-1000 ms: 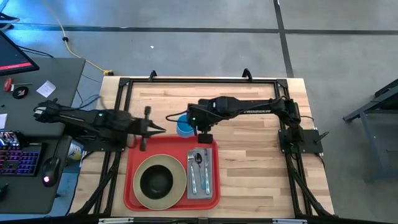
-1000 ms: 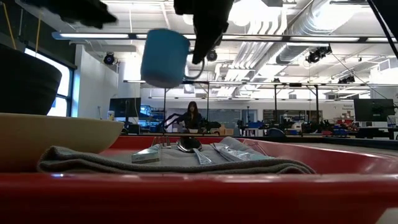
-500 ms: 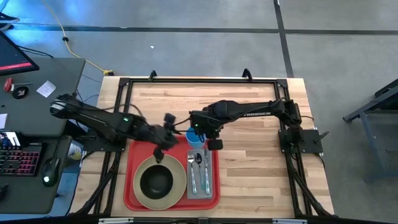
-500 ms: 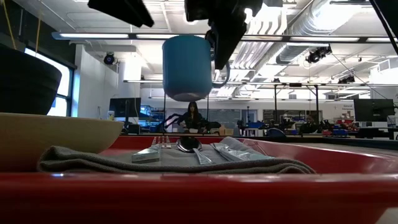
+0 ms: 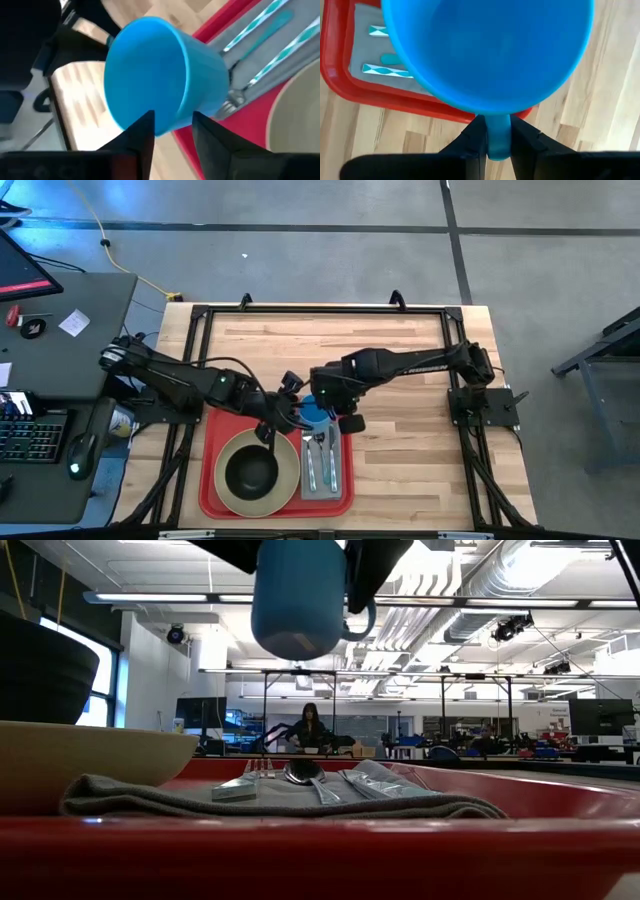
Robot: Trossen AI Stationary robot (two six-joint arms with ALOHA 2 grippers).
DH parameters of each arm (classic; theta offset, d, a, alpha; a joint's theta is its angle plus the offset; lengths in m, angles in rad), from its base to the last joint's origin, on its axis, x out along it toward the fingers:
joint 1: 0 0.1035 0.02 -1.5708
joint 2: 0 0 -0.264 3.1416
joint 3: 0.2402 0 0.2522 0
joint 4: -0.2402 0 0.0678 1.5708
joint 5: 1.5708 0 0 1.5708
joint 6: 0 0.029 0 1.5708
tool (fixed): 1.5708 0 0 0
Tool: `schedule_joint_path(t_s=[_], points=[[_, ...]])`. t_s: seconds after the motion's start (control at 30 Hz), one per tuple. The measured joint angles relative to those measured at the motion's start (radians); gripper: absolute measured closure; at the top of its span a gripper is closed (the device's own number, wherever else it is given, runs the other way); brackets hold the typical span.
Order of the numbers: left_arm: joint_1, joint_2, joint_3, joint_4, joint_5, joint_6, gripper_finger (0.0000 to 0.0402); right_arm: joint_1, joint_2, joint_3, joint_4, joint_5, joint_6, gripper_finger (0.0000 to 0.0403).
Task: Set up tray
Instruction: Put the blue mug on the red serving tray to the top left of the light brown plate
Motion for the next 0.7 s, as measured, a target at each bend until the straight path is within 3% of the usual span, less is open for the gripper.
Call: schedule_joint_path(t_s=[0.23,0.33,0.43,0.7], points=[[0.001,0.014,0.004,0.005,0.11,-0.005,0.0277,0.015,0.0,0.0,0.012,-0.008,0.002,0.0365],[0.0,0.016,0.004,0.004,0.117,0.008,0.0314,0.015,0.001,-0.001,0.017,-0.005,-0.001,0.036],[0.0,0.017,0.004,0.01,0.148,0.026,0.0371,0.013,0.001,-0.001,0.037,0.007,0.003,0.0326],[0.001,0.016,0.004,-0.003,0.124,0.032,0.0373,0.014,-0.01,0.0,0.019,0.13,-0.011,0.0288]])
